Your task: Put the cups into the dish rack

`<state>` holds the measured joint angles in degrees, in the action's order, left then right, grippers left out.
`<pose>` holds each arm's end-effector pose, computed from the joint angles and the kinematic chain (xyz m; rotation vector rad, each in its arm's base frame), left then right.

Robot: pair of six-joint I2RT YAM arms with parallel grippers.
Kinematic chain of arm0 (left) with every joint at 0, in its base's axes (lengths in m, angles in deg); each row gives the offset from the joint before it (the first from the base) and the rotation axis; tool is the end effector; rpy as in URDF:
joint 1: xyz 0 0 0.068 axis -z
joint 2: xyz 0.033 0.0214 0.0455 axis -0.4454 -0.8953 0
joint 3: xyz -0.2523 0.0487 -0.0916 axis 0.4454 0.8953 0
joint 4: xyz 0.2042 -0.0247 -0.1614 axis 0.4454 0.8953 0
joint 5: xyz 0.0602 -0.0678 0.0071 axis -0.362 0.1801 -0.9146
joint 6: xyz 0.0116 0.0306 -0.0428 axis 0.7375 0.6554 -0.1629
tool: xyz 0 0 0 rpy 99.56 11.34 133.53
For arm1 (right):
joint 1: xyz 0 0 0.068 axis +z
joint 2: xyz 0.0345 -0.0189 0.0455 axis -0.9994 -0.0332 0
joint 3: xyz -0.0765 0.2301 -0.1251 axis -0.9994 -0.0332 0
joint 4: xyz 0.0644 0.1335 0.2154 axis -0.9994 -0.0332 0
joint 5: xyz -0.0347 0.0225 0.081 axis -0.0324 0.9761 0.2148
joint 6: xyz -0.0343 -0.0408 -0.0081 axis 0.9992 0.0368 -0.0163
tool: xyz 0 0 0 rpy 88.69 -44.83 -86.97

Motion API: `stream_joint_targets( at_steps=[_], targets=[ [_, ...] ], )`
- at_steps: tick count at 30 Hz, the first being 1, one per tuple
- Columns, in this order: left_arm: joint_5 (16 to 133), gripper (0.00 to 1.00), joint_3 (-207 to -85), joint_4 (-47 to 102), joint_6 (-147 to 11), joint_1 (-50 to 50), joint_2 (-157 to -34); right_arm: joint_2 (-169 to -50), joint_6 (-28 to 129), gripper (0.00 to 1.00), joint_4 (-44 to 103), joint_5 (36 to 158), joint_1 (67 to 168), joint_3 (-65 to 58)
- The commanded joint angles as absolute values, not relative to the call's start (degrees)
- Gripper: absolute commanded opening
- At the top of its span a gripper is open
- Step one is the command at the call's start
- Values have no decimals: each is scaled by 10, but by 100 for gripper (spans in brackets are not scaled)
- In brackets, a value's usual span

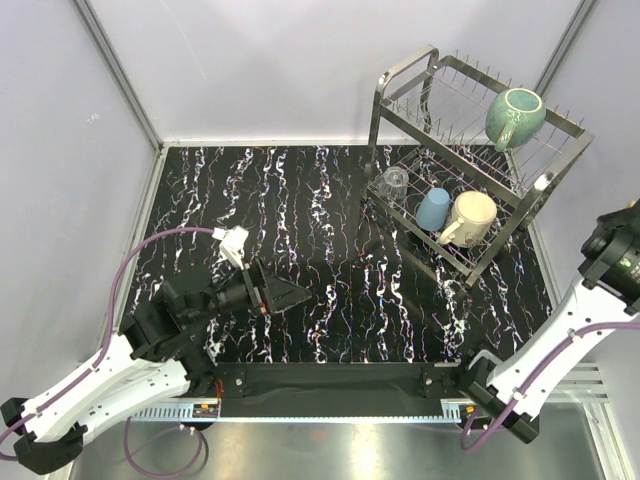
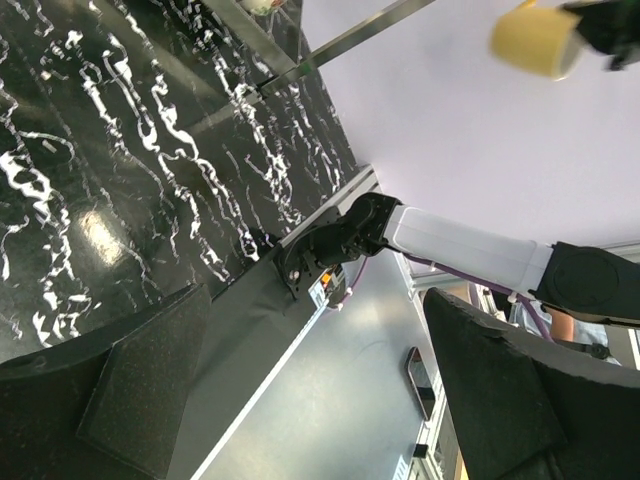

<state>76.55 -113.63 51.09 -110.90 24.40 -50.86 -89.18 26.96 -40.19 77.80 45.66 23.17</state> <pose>0.0781 -0.1060 0.3233 0.0845 2.0365 -1.4154 0.0917 -0.0934 0.4996 1.3265 1.5974 -0.3333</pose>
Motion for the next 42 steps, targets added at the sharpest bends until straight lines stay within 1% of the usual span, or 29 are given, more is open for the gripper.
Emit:
stream_joint_targets(
  at_steps=[1,3,4,7,8,9,12,13,15,16,19,23,24,27,28,30,31,32,36,37,38,39,42],
  targets=[
    [781,95,-1148,446,-1099,247,-515,-908,298,0,-429,842,454,396],
    [789,95,-1147,420,-1095,247,-520,-926,291,0,-433,888,454,462],
    [793,95,-1146,410,-1094,248,-523,-934,288,0,-429,948,454,524],
    [804,96,-1148,373,-1088,247,-529,-954,261,0,-388,1038,454,611],
    [807,96,-1150,353,-1087,247,-531,-957,238,0,-366,1116,454,617],
    [816,96,-1153,330,-1087,247,-534,-947,222,0,-295,1212,454,600],
    [829,96,-1162,309,-1091,247,-541,-926,140,0,-157,1344,456,541],
    [834,96,-1174,304,-1093,247,-545,-928,130,0,-114,1394,460,541],
    [838,96,-1190,299,-1103,247,-548,-928,90,0,-62,1428,481,530],
    [837,96,-1211,301,-1106,247,-549,-928,74,0,1,1451,492,516],
    [817,96,-1260,329,-1110,247,-548,-953,1,0,90,1491,528,525],
    [790,96,-1297,348,-1105,247,-544,-996,-43,0,103,1507,578,522],
    [777,97,-1301,348,-1104,247,-542,-1005,-35,0,75,1505,606,525],
    [751,97,-1304,355,-1106,247,-543,-1049,12,0,9,1485,660,525],
    [744,97,-1303,353,-1108,247,-544,-1074,29,0,-11,1472,703,527],
    [730,97,-1298,349,-1117,247,-548,-1096,105,0,-65,1441,758,529],
    [725,97,-1296,344,-1123,247,-551,-1108,132,0,-100,1405,818,512],
    [721,97,-1295,342,-1127,247,-555,-1110,177,0,-108,1385,846,496],
    [702,96,-1298,336,-1174,247,-572,-1104,263,0,-85,1308,978,378],
    [701,96,-1298,324,-1187,247,-577,-1093,278,0,-49,1283,1002,318],
    [701,96,-1298,319,-1215,247,-578,-1087,303,0,-29,1273,1021,290],
    [698,96,-1299,316,-1228,247,-582,-1081,313,0,14,1265,1057,236],
    [687,95,-1299,317,-1284,247,-591,-1054,352,0,98,1251,1121,163]
  ],
)
